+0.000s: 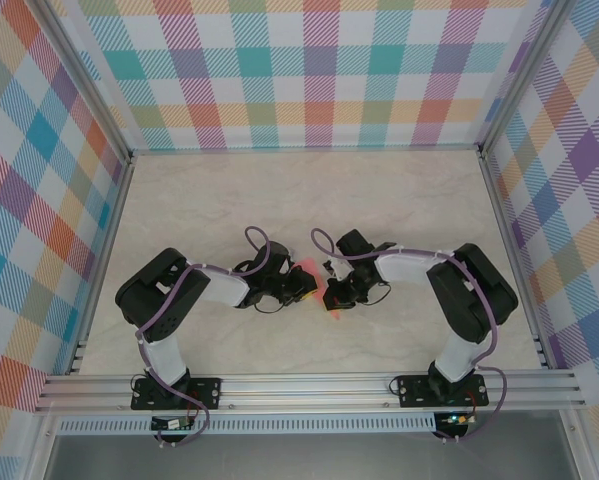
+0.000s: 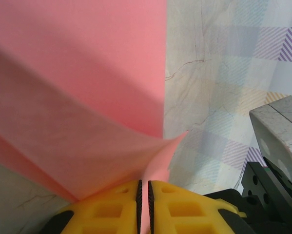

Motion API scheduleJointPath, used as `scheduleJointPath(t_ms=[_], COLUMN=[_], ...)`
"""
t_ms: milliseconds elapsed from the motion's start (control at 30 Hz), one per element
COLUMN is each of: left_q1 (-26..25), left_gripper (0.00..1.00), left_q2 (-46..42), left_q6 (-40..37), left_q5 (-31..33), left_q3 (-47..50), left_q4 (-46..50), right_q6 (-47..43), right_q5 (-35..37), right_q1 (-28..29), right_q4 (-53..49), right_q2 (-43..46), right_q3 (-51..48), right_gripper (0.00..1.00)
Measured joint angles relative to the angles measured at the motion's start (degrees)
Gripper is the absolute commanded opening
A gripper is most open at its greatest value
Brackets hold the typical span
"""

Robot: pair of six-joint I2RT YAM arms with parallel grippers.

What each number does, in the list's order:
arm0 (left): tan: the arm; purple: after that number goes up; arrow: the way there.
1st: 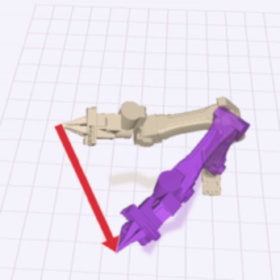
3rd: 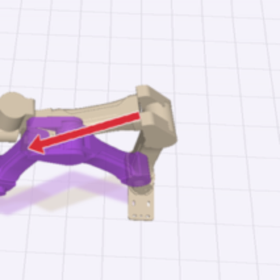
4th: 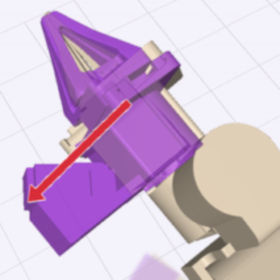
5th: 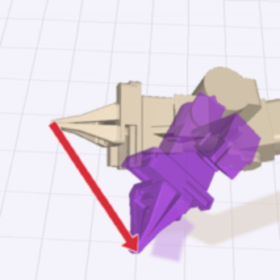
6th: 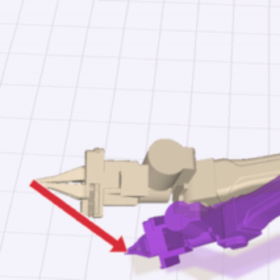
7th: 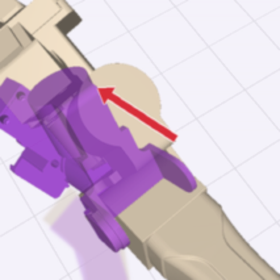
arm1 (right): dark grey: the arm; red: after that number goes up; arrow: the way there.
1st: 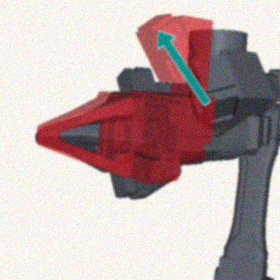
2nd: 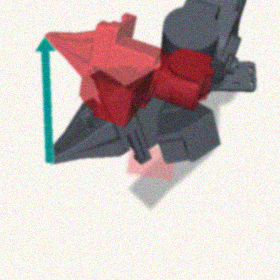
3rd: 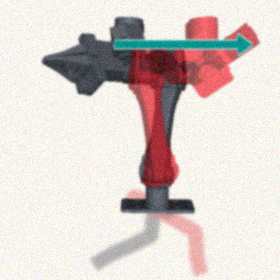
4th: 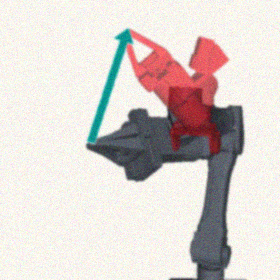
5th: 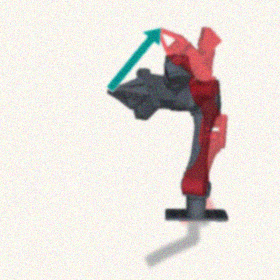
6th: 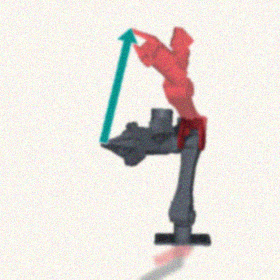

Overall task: Fold a paper plane with a square sheet of paper (pick it up from the middle)
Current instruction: Fold the wing for the fifth time at the center of the table.

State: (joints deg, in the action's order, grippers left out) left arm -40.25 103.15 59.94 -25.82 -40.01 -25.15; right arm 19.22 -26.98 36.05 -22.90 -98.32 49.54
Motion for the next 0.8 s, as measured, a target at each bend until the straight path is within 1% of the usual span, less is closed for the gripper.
scheduleJointPath(t_ms=[233, 433, 667, 800], left_q1=[0.04, 0.04, 0.24, 0.26], left_gripper=[0.14, 0.14, 0.13, 0.13], left_q2=[-0.02, 0.0, 0.0, 0.0], left_q6=[-0.26, -0.66, -0.83, -0.85], left_q5=[0.0, -0.02, -0.04, -0.04], left_q3=[0.0, 0.0, 0.0, 0.0], left_q4=[0.04, 0.11, 0.2, 0.2], right_q6=[0.0, 0.26, 0.92, 1.09], right_q5=[-1.14, -1.46, -2.67, -2.6], right_q1=[-0.92, -1.38, -1.73, -1.73], right_q4=[-0.28, 0.48, 1.53, 0.74], right_q2=[5.07, 4.72, 3.23, 5.51], right_q3=[-2.16, -5.53, -5.73, -5.73], right_gripper=[0.02, 0.01, 0.01, 0.01])
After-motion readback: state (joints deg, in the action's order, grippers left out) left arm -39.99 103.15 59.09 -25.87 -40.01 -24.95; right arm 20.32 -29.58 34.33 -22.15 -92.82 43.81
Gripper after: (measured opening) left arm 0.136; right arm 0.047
